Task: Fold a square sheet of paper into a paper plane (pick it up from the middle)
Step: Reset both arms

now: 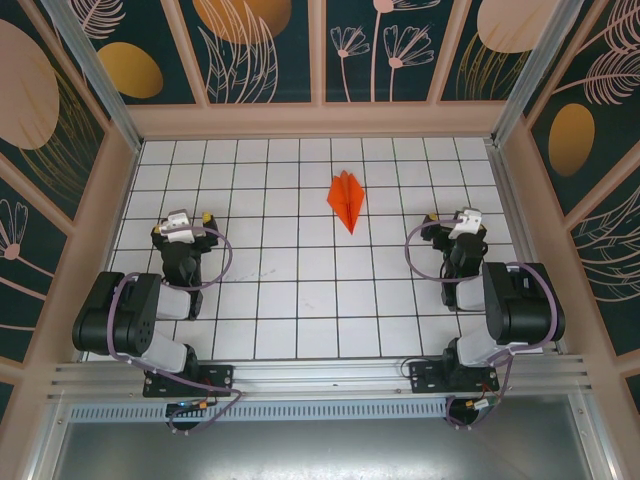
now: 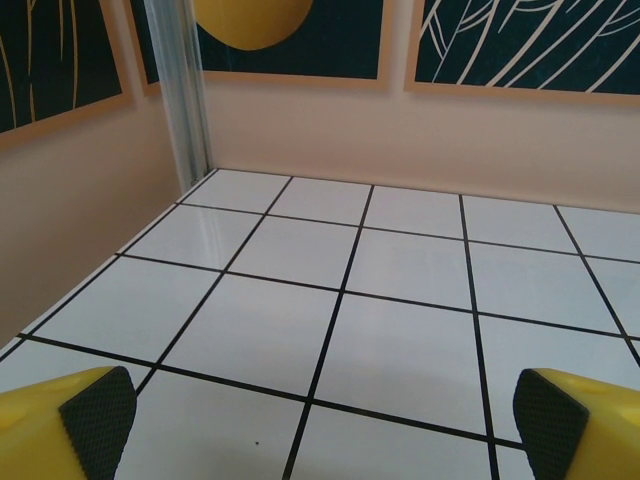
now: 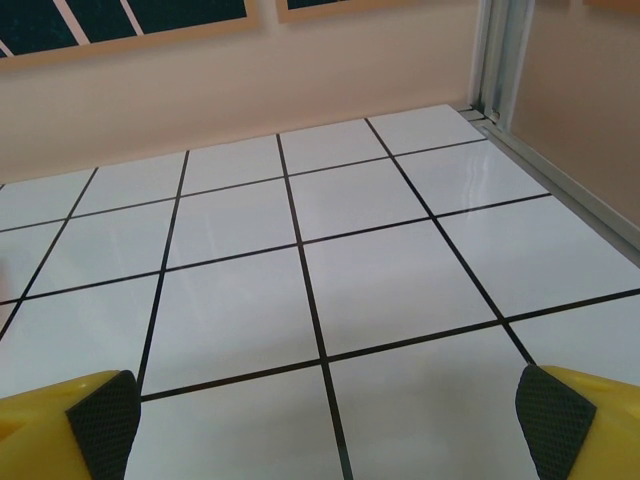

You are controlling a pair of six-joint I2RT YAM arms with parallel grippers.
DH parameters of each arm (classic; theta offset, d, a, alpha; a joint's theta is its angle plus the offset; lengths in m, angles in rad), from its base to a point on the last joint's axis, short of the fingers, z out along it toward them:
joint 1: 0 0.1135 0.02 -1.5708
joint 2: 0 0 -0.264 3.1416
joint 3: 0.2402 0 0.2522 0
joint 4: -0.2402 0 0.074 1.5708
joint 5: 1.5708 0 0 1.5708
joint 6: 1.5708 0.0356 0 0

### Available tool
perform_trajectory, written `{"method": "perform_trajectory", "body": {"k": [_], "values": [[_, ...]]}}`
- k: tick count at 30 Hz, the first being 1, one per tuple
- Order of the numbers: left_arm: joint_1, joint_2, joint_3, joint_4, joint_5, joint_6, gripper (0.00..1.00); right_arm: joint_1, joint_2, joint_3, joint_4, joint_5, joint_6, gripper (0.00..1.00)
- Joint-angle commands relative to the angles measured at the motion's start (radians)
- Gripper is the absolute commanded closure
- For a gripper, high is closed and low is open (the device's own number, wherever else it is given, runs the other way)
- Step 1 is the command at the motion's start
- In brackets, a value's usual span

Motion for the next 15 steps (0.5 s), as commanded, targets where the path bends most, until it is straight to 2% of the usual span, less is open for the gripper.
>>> {"method": "perform_trajectory", "body": {"k": [1,14,15], "values": [[0.009,0.005,0.009,0.031,-0.012,-0.014,0.01,-0.009,0.008,-0.008,0.071,-0.028,-0.005,0.01],[0.009,0.009,0.015,0.024,-0.002,-0.012,0.01,-0.009,0.008,-0.010,0.075,-0.029,-0.005,0.01],[0.009,0.008,0.015,0.024,-0.002,-0.012,0.01,-0.009,0.008,-0.013,0.081,-0.061,-0.015,0.01]]}}
